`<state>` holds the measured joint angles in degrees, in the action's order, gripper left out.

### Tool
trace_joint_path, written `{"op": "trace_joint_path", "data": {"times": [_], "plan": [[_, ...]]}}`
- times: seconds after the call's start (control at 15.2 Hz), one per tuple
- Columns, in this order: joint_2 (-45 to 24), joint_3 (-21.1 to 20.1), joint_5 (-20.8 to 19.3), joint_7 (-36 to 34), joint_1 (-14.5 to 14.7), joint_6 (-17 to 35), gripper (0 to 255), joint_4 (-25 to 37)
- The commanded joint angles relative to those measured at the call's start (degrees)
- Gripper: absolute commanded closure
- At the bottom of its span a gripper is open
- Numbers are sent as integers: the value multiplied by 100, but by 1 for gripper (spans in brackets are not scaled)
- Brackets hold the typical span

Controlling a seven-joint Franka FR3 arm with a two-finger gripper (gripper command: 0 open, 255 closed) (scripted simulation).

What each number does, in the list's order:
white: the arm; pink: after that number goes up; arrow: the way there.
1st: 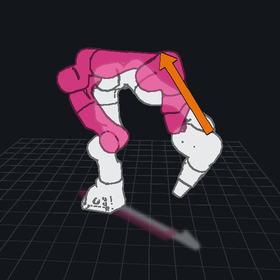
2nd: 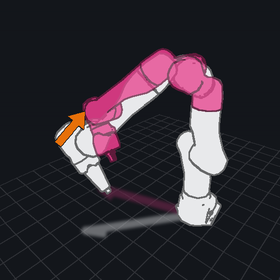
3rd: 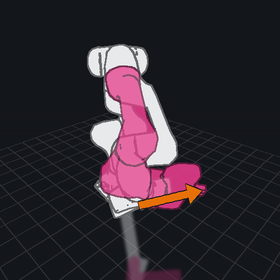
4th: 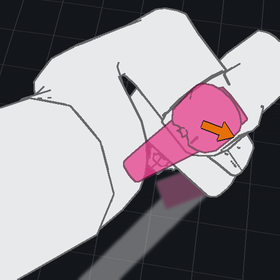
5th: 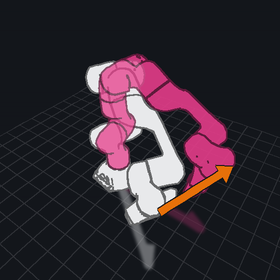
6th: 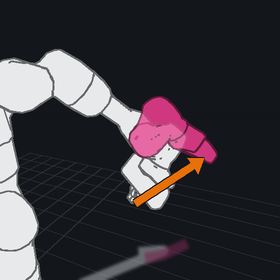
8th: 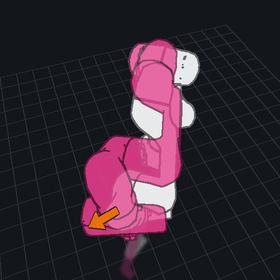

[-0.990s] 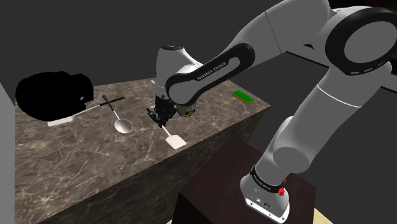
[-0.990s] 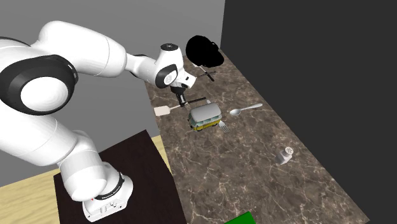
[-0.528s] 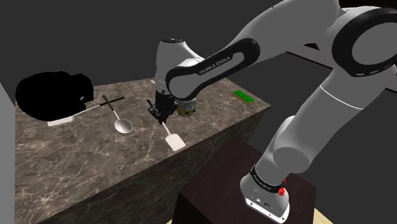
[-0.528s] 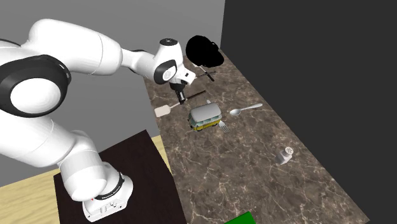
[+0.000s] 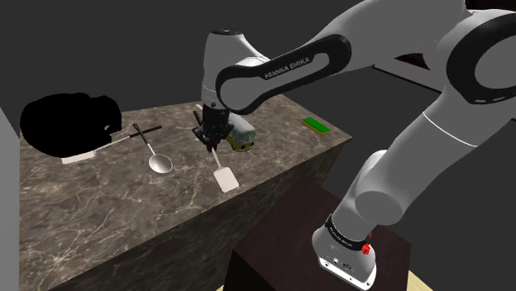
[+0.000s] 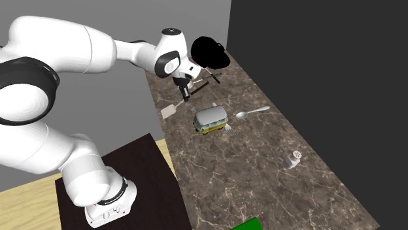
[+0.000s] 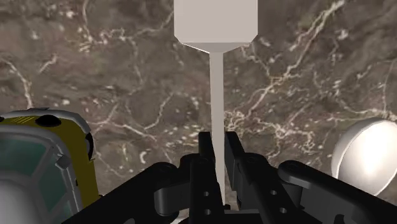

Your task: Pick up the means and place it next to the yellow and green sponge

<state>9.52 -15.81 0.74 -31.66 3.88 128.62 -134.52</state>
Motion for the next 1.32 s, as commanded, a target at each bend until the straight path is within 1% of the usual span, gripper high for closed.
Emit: {"op": "trace_joint_path", "data": {"times": [0.0, 0.26, 0.53, 0.99, 1.12, 1.25], "plan": [[76, 16, 23, 32, -1, -173, 255, 96], [209, 36, 58, 68, 2, -485, 255, 280], [528, 413, 87, 680, -209, -454, 255, -64], [855, 1111, -12, 1725, -620, -430, 255, -413], [893, 1262, -40, 2036, -801, -426, 255, -453], [905, 1351, -47, 2366, -1049, -423, 255, -466]]}}
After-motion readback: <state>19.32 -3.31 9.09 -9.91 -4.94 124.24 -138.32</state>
